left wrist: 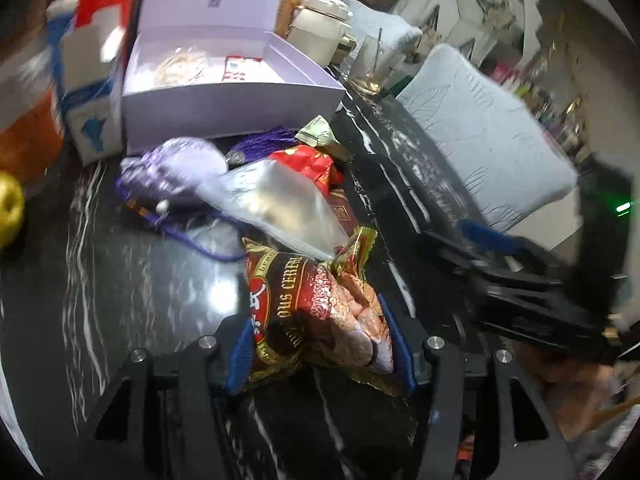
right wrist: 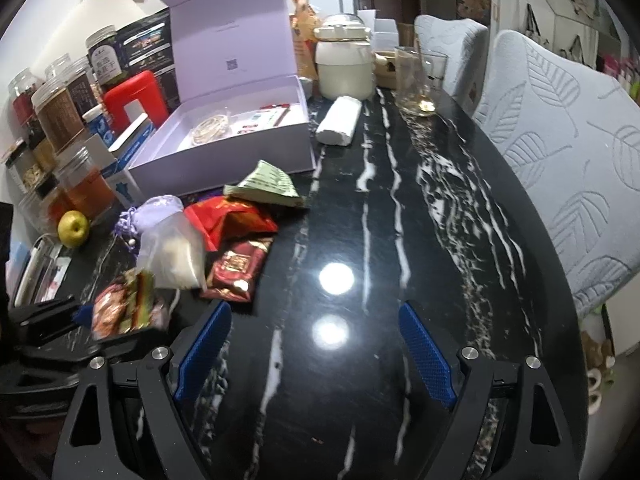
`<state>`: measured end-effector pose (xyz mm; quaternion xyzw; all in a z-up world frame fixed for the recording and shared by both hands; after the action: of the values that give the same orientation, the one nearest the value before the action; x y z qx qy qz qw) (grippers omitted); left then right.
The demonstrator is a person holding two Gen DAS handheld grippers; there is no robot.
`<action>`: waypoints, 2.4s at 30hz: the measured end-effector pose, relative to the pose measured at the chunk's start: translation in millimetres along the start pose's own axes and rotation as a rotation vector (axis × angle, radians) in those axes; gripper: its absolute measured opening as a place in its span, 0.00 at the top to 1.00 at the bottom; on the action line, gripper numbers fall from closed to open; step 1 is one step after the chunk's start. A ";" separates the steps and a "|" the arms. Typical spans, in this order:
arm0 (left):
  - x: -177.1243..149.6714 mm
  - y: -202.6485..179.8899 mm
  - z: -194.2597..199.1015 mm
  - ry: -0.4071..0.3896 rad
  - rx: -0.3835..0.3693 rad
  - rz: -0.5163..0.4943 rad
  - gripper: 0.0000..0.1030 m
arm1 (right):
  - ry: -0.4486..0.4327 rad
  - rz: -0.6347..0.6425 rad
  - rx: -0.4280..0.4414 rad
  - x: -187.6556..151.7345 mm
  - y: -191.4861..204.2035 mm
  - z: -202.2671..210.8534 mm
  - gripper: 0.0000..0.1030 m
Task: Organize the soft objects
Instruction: 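Grasp the small red chocolate packet with the right gripper while the left gripper holds the cereal bag, then carry the cereal bag with the left gripper while the right gripper carries the chocolate packet to the box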
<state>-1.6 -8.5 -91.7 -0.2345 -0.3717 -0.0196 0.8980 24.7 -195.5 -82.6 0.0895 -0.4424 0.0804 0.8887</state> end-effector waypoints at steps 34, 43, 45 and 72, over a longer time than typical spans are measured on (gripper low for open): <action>2.1 39.3 43.4 -0.112 0.192 -0.008 0.46 | 0.028 -0.022 0.064 -13.5 31.2 -37.8 0.69; -10.8 18.3 51.4 -0.118 0.166 -0.034 0.46 | -0.030 -0.083 0.070 -25.9 18.3 8.2 0.69; -12.1 12.2 56.1 -0.128 0.159 -0.040 0.46 | -0.037 -0.087 0.085 -29.1 18.3 18.9 0.69; 47.3 -42.0 92.0 -0.309 0.167 -0.169 0.46 | -0.225 -0.058 0.285 4.5 34.7 94.3 0.69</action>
<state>-36.9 0.8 13.8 -0.1275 -0.5237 -0.0279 0.8419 -53.1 -183.3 -20.1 0.2359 -0.5203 0.1060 0.8139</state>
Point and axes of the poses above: each gripper's, at about its wrist camera, not at the fingertips, and z roughly against the way its jaws point, y to its left, x to its top, the point moved 2 cm from there along -z, roughly the way its jaws point, and after that the axes turned 13 degrees about -y, right-handed, at the moved point
